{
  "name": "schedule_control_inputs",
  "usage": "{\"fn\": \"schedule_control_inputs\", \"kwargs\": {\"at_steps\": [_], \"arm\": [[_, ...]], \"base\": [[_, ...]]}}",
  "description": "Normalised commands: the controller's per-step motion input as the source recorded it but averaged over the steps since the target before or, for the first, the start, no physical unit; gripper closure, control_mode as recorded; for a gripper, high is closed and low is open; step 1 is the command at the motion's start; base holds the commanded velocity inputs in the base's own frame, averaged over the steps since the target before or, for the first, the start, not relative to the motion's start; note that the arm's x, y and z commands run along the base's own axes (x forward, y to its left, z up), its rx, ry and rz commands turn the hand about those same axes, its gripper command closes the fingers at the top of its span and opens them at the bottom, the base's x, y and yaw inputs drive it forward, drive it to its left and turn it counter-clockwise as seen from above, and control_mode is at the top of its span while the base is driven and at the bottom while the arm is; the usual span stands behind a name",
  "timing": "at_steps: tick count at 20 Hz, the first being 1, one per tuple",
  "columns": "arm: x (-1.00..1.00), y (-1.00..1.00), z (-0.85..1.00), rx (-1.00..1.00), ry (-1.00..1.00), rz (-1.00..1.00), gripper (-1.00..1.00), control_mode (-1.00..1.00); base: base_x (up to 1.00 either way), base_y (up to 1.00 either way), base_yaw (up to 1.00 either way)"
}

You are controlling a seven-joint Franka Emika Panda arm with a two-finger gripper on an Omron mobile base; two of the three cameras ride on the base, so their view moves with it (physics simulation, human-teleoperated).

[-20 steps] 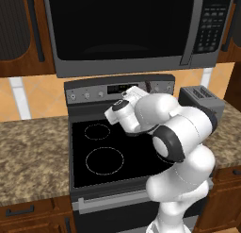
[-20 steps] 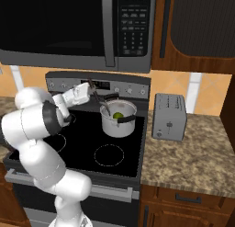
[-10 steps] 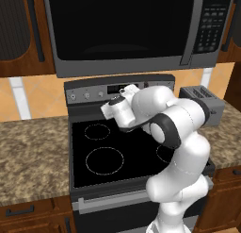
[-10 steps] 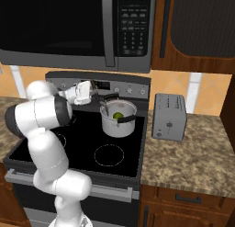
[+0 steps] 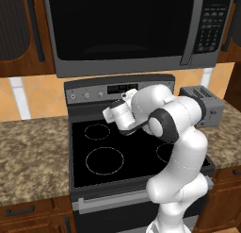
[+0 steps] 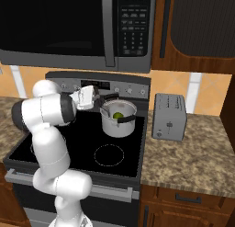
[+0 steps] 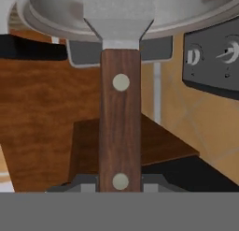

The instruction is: Put the lime and garlic in the pot. Retrieve the spatula and lightly stir the vegetables in the pot.

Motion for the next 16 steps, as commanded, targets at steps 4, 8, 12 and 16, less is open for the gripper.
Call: {"fn": "schedule_control_inputs", "kwargs": {"at_steps": [4,8,12,16], "arm": [[0.00,-0.31,-0.25,0.01,0.00,0.00,1.00,-1.00],[0.07,-0.28,-0.35,0.00,0.00,0.00,1.00,-1.00],[0.43,-0.07,-0.38,0.01,0.00,0.02,1.00,-1.00],[0.47,0.00,-0.15,0.03,0.00,0.07,1.00,-1.00]], "base": [[0.00,0.00,0.00],[0.00,0.00,0.00],[0.00,0.00,0.00],[0.00,0.00,0.00]]}}
